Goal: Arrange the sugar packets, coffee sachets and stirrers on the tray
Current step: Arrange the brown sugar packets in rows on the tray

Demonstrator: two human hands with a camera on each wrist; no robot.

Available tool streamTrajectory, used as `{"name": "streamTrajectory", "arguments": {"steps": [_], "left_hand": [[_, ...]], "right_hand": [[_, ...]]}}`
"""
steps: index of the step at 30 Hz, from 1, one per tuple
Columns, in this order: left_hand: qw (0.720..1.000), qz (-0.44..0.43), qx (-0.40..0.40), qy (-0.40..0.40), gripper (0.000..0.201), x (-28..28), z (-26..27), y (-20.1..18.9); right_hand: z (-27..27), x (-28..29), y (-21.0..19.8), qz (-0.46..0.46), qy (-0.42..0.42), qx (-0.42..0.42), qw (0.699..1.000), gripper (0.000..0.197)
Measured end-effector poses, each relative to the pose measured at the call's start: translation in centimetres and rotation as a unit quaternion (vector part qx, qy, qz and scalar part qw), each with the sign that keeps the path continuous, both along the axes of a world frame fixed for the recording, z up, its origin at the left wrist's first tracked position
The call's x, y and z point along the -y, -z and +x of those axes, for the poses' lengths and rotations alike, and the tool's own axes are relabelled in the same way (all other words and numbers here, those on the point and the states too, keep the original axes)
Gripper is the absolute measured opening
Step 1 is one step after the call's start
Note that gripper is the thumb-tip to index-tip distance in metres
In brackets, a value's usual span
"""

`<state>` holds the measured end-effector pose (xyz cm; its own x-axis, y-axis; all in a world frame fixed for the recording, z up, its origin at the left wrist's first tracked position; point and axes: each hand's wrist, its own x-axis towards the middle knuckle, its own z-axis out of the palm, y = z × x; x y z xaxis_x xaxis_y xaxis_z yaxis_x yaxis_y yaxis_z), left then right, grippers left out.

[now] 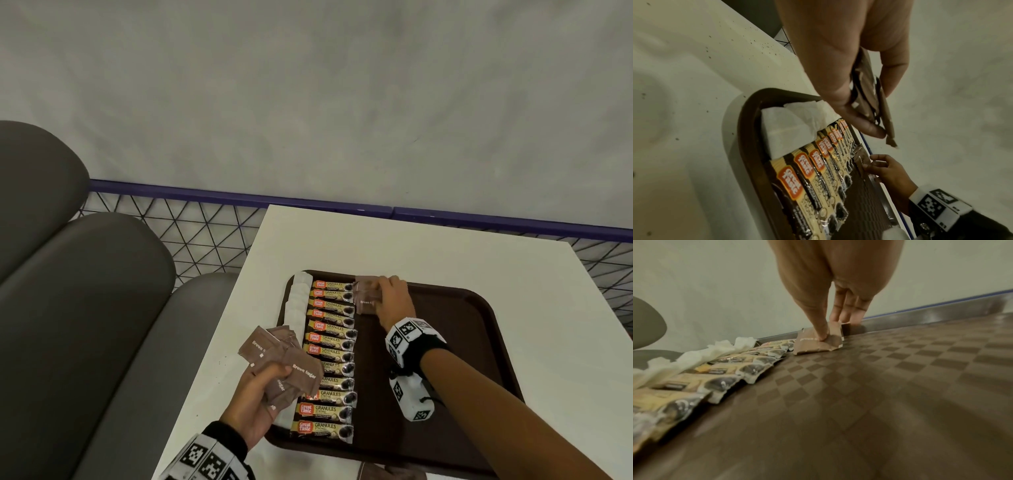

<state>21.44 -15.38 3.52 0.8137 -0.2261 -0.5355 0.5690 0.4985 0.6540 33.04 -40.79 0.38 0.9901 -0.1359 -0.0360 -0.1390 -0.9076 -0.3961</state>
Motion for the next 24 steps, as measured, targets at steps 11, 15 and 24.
{"name": "streamTrajectory", "arguments": {"steps": [11, 15, 24], "left_hand": [[0.999, -0.012, 0.011, -0.029, 0.035, 1.0, 0.1, -0.9], [0.999, -0.002, 0.02, -0.048, 0.036, 1.4, -0.3, -1.1], [0.998, 0.007, 0.04, -0.042, 0.04, 2.8, -1.0, -2.0]], "right_hand": [[-3.2, -1.2, -1.6, 0.099, -0.056, 0.074, 0.991, 0.026], [-5.9, -2.1, -2.2, 0.206, -0.11, 0.031, 0.972, 0.019], [-9.8, -4.9, -3.1, 0.391, -0.138, -0.109, 0.903, 0.004]]}}
